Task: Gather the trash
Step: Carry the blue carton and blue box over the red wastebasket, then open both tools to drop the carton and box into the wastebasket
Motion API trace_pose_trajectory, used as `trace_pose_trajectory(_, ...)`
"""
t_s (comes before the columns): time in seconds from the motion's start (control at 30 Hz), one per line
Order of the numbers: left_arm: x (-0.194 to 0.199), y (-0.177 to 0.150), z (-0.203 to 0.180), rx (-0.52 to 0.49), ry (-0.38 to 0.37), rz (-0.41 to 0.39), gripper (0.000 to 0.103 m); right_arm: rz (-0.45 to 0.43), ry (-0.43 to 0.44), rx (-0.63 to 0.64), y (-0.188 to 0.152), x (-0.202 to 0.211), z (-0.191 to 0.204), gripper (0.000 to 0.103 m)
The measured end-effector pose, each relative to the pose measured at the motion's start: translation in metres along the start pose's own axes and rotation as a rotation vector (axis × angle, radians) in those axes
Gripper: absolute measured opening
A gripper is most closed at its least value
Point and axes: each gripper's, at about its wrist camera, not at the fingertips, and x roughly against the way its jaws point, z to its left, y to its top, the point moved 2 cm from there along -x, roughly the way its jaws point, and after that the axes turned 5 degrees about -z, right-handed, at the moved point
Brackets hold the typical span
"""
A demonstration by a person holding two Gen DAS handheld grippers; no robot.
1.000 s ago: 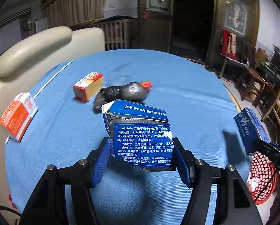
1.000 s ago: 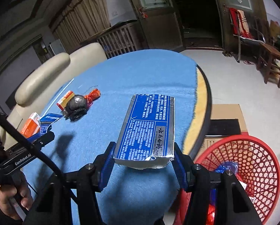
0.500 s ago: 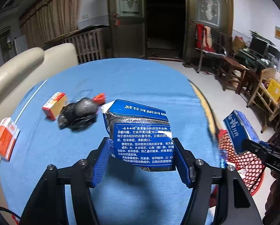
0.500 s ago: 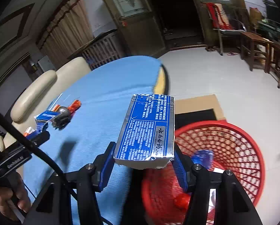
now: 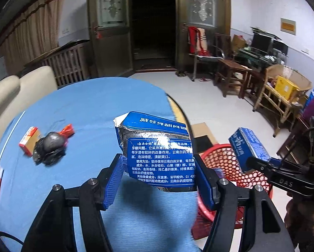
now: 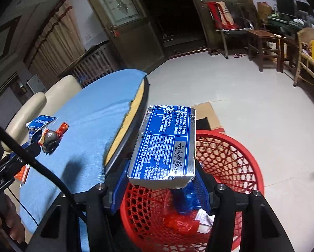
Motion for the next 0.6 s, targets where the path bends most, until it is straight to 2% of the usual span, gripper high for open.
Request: trace_pose_trajectory(0.6, -0.001, 0.001, -0.039, -0.061, -0.077, 0.001, 0.066, -0.012, -0.066, -0.071, -0.012, 0.019, -0.044, 0.06)
